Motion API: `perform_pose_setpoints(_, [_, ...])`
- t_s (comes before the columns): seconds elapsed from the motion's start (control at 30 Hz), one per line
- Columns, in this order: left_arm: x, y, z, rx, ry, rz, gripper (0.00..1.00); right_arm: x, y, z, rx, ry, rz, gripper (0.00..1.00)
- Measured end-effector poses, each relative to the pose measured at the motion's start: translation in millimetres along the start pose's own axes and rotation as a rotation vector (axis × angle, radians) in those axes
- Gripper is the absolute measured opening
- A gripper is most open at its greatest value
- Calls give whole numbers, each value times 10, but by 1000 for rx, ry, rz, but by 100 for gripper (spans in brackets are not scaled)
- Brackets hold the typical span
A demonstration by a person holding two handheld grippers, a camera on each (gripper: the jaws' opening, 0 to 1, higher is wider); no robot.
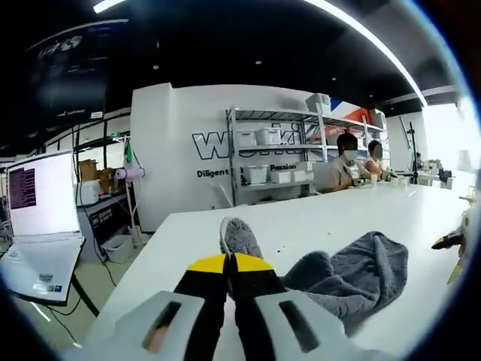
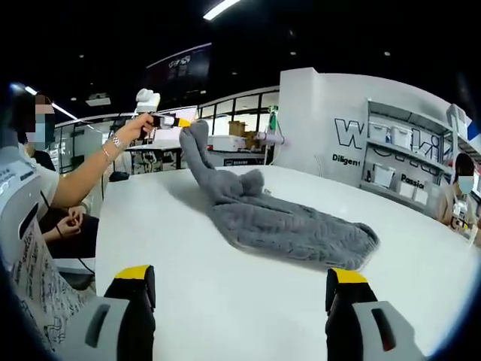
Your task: Fold the towel on the table until its edges align and the towel forms a compact rectangular stack.
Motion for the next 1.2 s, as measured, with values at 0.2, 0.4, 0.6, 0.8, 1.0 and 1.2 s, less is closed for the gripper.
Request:
perform_pose_setpoints(0.2, [141, 152, 218, -87, -23, 52, 3, -1, -30, 5, -14, 5, 6, 98])
perform_pose_setpoints(0.4, [347, 329, 475, -253, -101, 150, 3, -5, -49, 5, -16, 4, 3, 98])
perform_pose_setpoints(0.6, [586, 385, 733, -412, -182, 265, 3, -10, -57, 29, -26, 7, 2, 98])
perform_pose_setpoints(0.8, [749, 370, 888, -546, -304, 372, 3, -15, -25, 23, -19, 8, -1, 98])
perform_pose_setpoints(1.0, [956, 351, 882, -564, -347, 491, 3, -5, -7, 33, -17, 6, -2, 98])
perform_pose_setpoints(1.2, [1169, 416, 861, -544, -348, 580, 4, 11, 2, 33, -15, 1, -1, 98])
Point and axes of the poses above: the point that each gripper's makers call its tool centre point, and the gripper's own axes: y roughly backward along the fingers, z roughly to its left, x roughly out of its underside, the point moved 10 cm from there along y, roughly backward along the fingers, and after that the axes turned 13 degrees about y, right-handed, at the moved point
